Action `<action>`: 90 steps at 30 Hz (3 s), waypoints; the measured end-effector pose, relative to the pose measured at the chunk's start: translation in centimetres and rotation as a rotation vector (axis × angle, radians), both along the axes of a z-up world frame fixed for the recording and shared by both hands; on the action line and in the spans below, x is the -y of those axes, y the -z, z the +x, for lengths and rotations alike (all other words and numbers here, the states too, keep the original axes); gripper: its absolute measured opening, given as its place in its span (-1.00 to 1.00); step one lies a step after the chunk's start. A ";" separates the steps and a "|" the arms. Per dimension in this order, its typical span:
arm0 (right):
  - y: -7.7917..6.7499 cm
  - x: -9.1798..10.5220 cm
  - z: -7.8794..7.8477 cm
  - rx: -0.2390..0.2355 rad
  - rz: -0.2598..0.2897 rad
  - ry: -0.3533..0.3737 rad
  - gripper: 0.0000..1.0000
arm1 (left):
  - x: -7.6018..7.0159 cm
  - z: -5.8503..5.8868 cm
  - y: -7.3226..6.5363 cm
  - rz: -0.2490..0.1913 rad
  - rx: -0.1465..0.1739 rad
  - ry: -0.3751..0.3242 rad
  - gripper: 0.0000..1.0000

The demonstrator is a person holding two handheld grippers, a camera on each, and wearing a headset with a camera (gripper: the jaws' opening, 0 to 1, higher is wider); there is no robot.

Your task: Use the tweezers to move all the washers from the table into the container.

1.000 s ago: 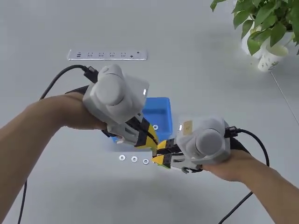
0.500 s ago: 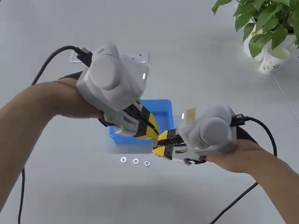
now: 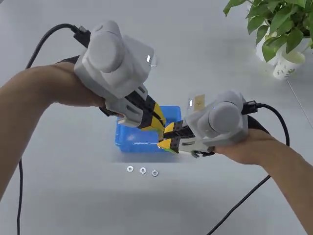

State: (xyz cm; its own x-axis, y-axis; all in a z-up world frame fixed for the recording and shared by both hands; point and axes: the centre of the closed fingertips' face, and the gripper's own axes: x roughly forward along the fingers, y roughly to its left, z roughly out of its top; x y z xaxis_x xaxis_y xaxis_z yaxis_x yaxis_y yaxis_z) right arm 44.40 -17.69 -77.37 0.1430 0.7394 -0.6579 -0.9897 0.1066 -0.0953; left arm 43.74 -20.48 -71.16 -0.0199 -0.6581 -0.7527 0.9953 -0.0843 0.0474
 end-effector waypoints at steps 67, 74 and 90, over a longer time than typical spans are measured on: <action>7.8 -1.0 5.2 -0.097 -0.037 -0.023 -0.80 | -1.3 5.8 7.9 0.060 -0.051 -0.008 -0.91; 7.9 -0.9 5.3 -0.097 -0.038 -0.024 -0.79 | -1.3 5.7 7.8 0.061 -0.051 -0.004 -0.91; 6.7 -1.0 5.0 -0.079 -0.029 -0.024 -0.79 | -1.2 5.4 6.7 0.059 -0.034 0.002 -0.92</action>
State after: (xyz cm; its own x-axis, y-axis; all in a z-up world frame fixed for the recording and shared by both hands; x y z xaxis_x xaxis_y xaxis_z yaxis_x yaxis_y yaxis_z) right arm 49.44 -16.68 -84.04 0.0725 0.7225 -0.6876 -0.9965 0.0812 -0.0197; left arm 49.17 -19.24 -77.84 -0.0476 -0.6125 -0.7890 0.9961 -0.0883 0.0084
